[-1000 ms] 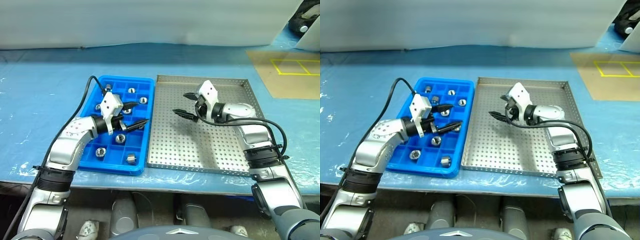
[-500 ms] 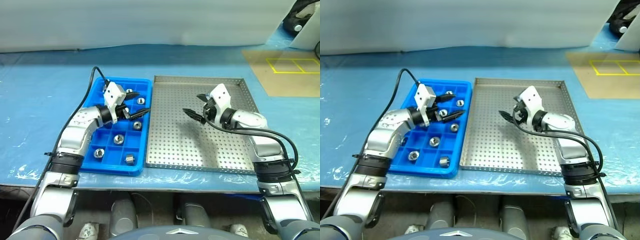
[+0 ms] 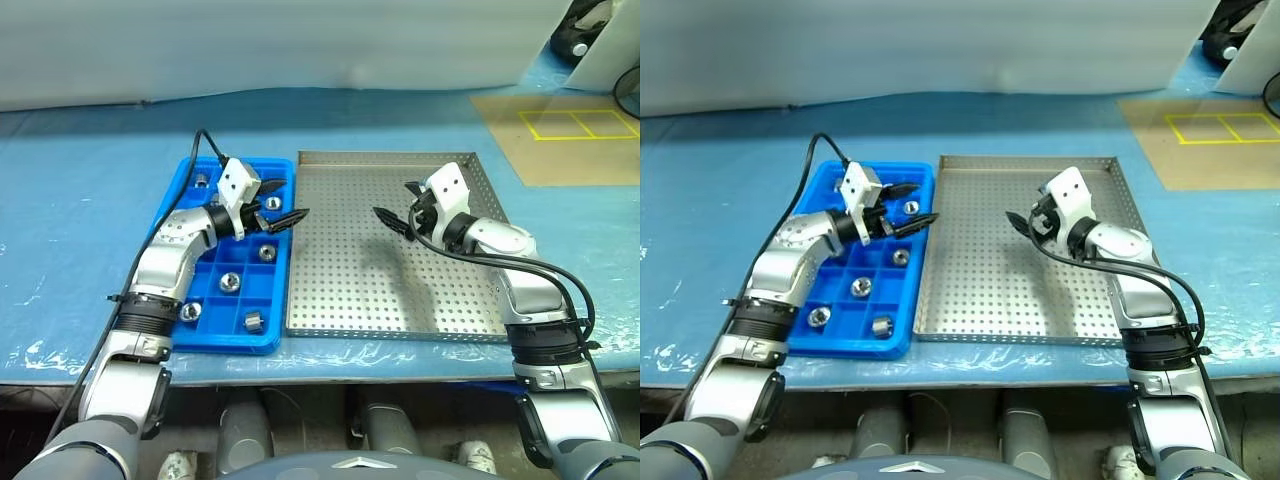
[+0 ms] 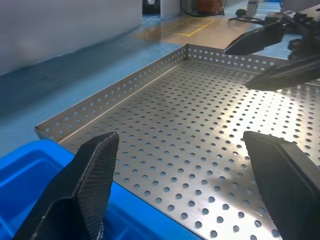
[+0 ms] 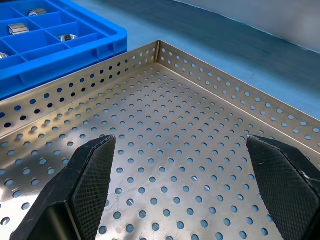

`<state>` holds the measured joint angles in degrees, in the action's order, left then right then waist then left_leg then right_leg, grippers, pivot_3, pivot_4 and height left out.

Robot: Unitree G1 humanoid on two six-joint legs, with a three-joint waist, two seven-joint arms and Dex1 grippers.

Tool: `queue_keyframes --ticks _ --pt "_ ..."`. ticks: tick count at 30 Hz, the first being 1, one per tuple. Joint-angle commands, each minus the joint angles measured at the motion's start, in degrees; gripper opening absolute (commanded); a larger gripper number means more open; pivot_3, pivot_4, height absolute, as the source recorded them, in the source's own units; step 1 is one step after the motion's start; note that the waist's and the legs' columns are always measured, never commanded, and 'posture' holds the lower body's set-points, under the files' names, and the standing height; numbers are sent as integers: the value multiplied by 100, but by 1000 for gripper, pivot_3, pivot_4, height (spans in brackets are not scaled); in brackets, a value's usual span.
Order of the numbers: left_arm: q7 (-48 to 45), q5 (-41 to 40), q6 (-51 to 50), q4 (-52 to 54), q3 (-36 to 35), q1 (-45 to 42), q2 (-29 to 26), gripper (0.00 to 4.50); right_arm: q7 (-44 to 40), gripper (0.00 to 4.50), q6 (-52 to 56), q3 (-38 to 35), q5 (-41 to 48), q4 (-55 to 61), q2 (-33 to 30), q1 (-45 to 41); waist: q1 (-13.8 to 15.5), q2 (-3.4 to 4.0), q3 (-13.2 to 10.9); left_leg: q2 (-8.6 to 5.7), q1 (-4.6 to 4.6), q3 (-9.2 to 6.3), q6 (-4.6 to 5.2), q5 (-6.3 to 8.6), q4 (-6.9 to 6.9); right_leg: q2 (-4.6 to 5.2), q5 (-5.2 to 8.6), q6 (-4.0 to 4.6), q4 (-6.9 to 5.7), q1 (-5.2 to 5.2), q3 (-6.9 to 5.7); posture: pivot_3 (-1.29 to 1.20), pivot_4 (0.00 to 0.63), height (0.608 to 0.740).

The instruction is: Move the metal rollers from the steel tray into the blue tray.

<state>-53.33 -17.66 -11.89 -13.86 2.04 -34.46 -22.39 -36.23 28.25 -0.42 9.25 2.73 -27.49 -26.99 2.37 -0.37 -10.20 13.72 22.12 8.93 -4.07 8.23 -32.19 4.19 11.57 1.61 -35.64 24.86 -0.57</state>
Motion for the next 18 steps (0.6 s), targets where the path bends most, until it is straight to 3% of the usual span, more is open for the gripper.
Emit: queue_keyframes --ticks 1,18 --pt "-100 -133 -68 360 -47 29 -65 4245 -111 4333 26 -24 158 306 -60 -1 0 0 0 0 0 0 3 1 0 0 0 0 0 0 0 -192 150 740" --pt "-145 -202 -146 467 -133 109 -218 4245 -384 4333 116 98 276 390 -84 22 0 1 0 1 0 3 15 9 1 0 0 0 2 0 1 -186 150 740"
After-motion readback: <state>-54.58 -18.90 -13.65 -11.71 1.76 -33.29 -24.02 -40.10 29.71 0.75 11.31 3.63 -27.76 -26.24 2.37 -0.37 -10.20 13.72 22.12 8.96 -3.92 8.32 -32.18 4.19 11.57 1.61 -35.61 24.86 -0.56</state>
